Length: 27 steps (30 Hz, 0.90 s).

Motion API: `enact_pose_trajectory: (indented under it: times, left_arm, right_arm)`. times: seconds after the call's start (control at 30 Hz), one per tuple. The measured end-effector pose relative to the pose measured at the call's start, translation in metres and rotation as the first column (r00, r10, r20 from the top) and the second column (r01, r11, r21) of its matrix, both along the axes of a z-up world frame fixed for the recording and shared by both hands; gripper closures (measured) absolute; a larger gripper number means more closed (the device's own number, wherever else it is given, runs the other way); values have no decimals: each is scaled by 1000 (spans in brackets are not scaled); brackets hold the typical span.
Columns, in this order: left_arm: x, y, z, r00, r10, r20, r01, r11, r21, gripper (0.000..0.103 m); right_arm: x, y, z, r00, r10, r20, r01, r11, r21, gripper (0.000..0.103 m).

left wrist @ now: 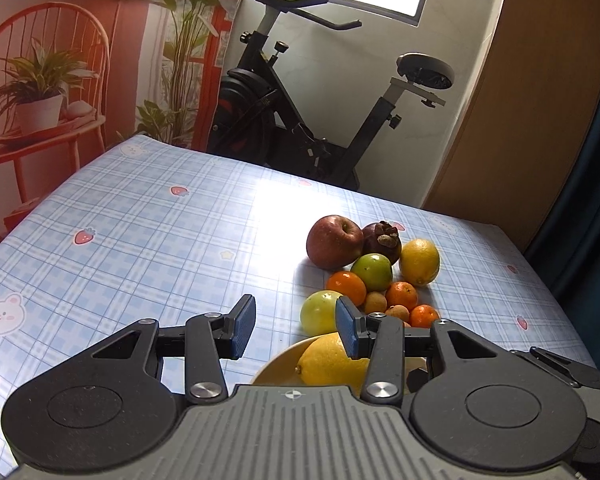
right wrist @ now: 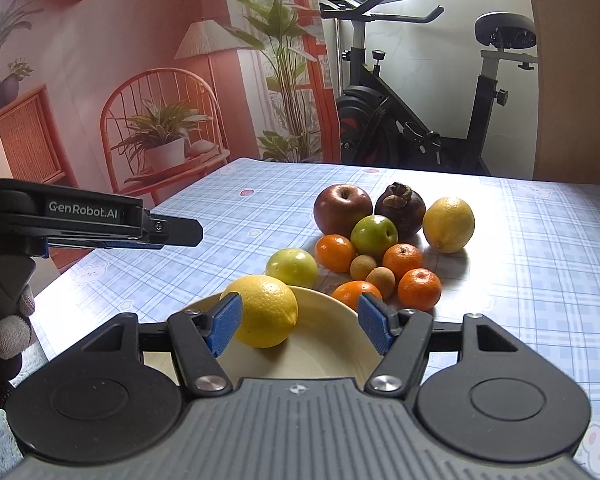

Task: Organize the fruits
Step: 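Lower the orange into the bowl, open the left gripper, withdraw, then grasp a second yellow orange from the pile with the left gripper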

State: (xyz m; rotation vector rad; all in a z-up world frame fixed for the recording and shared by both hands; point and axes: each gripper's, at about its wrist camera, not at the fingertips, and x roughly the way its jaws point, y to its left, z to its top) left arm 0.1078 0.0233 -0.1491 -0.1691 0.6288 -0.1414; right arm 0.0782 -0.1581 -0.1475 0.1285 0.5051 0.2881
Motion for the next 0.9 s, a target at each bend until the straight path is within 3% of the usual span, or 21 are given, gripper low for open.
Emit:
enact_pose_trajectory:
  times: [0.47, 0.9]
  left_arm:
    - [13, -6, 7, 999, -34, 2, 34, 999, 27, 57]
    - [79, -66, 31, 989, -148, 8, 147, 986, 73, 57]
  right_arm:
    - [15, -37, 4, 996, -80, 27, 81, 996, -26, 36]
    - [69, -104, -3, 989, -131, 64, 135, 989, -63, 36]
